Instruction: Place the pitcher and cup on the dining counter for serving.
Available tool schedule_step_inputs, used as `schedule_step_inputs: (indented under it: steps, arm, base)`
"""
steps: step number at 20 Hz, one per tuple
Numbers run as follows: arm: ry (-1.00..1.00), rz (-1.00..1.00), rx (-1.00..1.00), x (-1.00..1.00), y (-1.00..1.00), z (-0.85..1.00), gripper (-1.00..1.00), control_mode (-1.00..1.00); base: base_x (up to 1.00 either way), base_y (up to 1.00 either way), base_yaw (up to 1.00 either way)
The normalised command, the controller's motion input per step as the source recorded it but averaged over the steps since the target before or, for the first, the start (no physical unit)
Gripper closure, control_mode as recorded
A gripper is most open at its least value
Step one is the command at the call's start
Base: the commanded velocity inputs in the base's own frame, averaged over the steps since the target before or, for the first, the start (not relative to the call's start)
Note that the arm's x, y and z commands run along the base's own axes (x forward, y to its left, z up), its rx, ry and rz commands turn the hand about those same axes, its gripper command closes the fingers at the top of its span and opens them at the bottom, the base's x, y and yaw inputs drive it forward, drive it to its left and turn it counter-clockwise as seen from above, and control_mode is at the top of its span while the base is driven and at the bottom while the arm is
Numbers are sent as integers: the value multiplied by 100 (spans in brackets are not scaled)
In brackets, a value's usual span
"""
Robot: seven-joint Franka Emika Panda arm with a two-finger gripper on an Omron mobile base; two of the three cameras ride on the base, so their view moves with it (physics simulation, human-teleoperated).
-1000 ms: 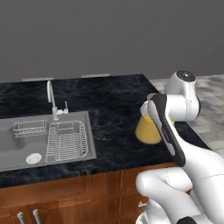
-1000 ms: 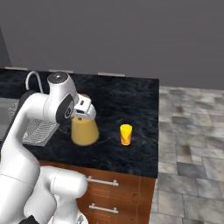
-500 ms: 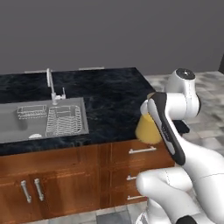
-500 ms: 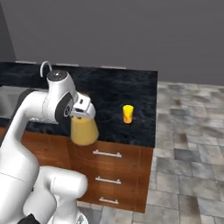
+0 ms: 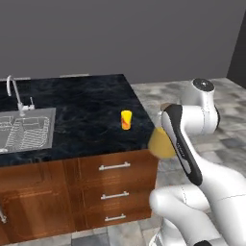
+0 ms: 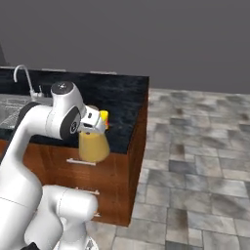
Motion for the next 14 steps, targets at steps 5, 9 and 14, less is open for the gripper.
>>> schedule_step_inputs:
  steps: [5,9,14]
  arm:
    - [0,0,0,0,0,0,100,100]
    - [0,0,0,0,0,0,100,100]
    - [0,0,0,0,0,0,100,100]
  base:
    - [2,-100,-3]
    - [14,-98,-1]
    - [37,-79,0]
